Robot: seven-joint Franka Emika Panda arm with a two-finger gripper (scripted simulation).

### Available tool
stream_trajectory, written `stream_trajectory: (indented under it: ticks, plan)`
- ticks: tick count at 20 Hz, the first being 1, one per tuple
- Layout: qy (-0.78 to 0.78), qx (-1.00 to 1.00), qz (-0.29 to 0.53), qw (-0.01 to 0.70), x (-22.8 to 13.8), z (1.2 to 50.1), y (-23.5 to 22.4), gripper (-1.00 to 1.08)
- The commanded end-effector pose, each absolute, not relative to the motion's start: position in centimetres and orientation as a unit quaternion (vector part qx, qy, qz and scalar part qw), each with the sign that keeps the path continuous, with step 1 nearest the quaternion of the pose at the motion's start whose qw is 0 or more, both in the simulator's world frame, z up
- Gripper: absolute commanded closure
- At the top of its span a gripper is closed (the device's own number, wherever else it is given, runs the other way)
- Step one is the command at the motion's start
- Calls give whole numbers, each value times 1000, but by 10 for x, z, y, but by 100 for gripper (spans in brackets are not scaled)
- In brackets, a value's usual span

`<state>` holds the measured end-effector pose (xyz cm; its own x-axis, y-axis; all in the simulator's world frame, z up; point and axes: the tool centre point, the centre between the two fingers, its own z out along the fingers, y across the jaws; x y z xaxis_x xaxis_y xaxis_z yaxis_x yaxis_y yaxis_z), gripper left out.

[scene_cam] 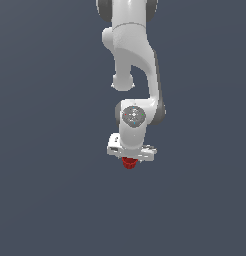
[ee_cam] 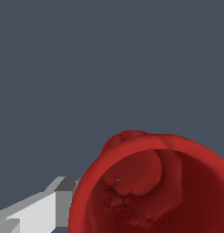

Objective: Pick up the object and move it to a goal position.

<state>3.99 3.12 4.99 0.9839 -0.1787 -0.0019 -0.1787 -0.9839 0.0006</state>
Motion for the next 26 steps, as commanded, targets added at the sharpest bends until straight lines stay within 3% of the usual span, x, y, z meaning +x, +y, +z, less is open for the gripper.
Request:
stream_trajectory:
  ticks: [1, 2, 3, 17, 26]
  plan:
    - [-90, 996, 0, 0, 41, 47, 31, -92]
    - [-90, 996, 0, 0, 41, 47, 31, -92]
    - [-90, 996, 0, 0, 41, 47, 31, 108]
    - [-89, 996, 0, 0, 39, 48, 34, 108]
    - [-89, 996, 0, 0, 14, 52, 60, 108]
